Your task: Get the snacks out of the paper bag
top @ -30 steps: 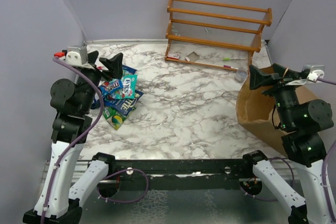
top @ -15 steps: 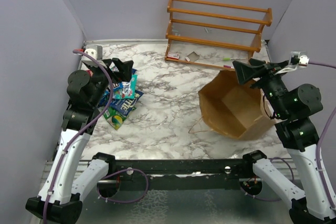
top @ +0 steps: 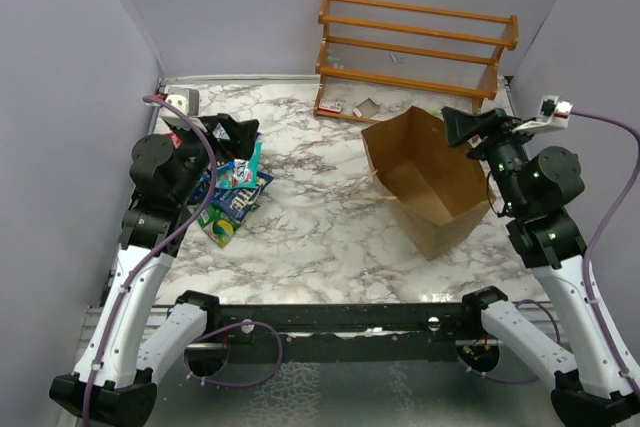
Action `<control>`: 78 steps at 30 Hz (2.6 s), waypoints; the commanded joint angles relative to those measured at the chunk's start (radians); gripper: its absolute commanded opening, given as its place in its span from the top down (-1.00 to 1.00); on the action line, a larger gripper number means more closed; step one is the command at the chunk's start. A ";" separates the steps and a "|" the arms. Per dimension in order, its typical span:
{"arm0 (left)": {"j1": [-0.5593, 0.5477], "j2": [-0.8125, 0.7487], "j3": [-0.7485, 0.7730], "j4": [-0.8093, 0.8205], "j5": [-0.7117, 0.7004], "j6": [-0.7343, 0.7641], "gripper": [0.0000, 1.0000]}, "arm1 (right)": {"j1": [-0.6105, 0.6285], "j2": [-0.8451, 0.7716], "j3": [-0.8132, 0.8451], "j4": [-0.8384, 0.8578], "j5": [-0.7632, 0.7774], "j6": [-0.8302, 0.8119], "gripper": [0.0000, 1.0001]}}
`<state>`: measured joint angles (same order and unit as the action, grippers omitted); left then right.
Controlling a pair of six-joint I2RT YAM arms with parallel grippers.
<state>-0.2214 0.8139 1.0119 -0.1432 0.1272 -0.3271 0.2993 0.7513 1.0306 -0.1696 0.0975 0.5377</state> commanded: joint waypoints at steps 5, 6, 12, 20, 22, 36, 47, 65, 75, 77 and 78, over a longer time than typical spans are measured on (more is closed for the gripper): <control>0.007 0.107 -0.075 0.186 0.413 -0.226 -0.86 | -0.002 0.058 -0.064 0.028 0.110 -0.110 -0.64; 0.007 0.126 -0.099 0.263 0.472 -0.294 -0.86 | -0.002 0.057 -0.063 0.025 0.114 -0.119 -0.66; -0.175 0.252 -0.162 0.674 0.530 -0.533 -0.87 | -0.002 0.054 -0.011 -0.033 0.052 -0.143 -0.92; -0.453 0.370 -0.054 0.603 0.268 -0.359 -0.99 | -0.002 0.065 0.097 -0.196 0.029 -0.125 -0.99; -0.490 0.412 -0.028 0.630 0.285 -0.367 -0.99 | -0.002 0.066 0.120 -0.225 0.018 -0.129 -0.99; -0.564 0.568 0.136 0.422 0.128 -0.314 0.58 | -0.002 0.058 0.184 -0.321 -0.094 -0.192 -0.99; -0.562 0.606 0.277 0.314 0.045 -0.204 0.96 | -0.002 0.020 0.175 -0.450 0.130 -0.345 -0.99; -0.557 0.489 0.326 0.108 -0.088 -0.093 -0.34 | -0.001 -0.150 0.179 -0.292 0.137 -0.508 -0.99; -0.556 0.195 0.373 -0.017 -0.266 0.095 -0.99 | 0.070 -0.210 0.237 -0.174 0.062 -0.565 -0.99; -0.558 0.116 0.349 -0.009 -0.339 0.143 -0.99 | 0.073 -0.231 0.244 -0.153 0.042 -0.567 -0.99; -0.557 0.068 0.319 0.001 -0.383 0.165 -0.99 | 0.073 -0.235 0.251 -0.150 0.033 -0.567 -0.99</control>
<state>-0.7803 1.0317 1.3678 -0.1448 -0.0677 -0.2874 0.3622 0.5602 1.2427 -0.4019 0.2039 0.0074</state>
